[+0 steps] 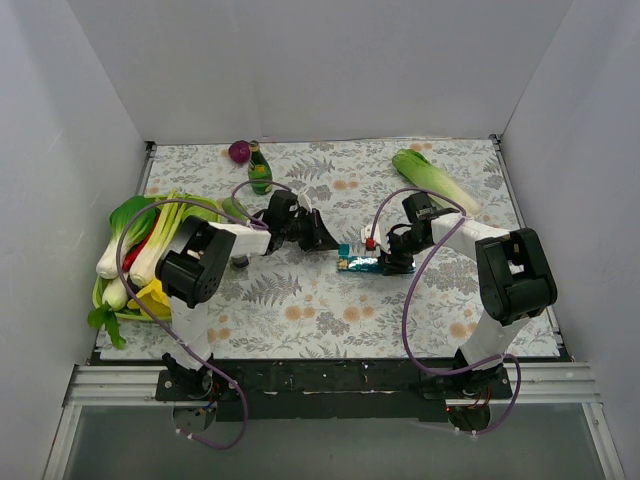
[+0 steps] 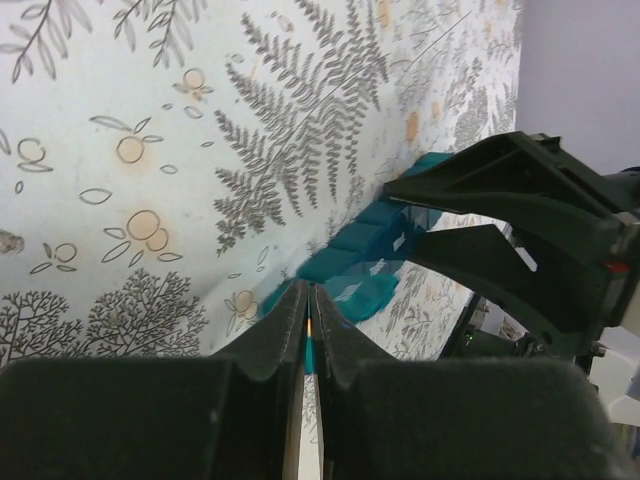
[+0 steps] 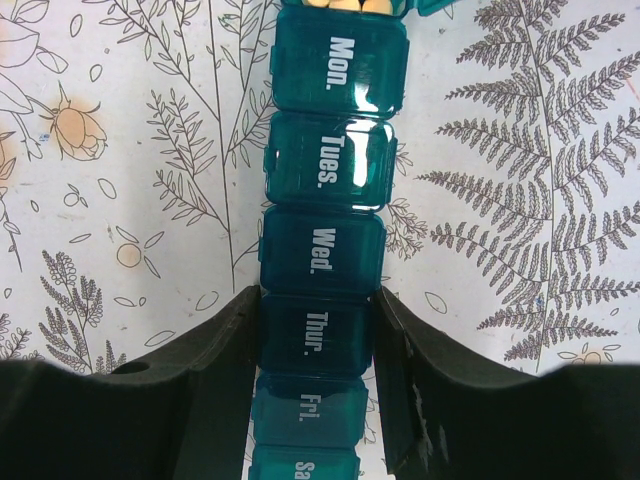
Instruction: Sort the pills into containers
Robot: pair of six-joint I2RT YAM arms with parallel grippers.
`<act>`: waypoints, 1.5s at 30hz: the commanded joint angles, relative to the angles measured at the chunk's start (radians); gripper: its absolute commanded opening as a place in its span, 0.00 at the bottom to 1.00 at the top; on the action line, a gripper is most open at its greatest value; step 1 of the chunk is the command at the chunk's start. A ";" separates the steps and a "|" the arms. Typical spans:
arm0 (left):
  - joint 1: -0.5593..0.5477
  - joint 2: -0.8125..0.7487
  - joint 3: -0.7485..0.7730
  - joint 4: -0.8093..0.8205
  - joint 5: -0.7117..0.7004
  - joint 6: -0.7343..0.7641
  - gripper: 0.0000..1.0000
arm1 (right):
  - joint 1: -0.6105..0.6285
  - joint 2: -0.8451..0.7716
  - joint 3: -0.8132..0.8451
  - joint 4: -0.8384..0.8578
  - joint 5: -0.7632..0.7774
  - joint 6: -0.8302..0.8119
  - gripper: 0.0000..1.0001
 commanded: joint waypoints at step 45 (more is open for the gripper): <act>-0.085 -0.246 0.048 -0.141 -0.219 0.143 0.00 | 0.020 0.073 0.008 0.022 0.109 0.081 0.27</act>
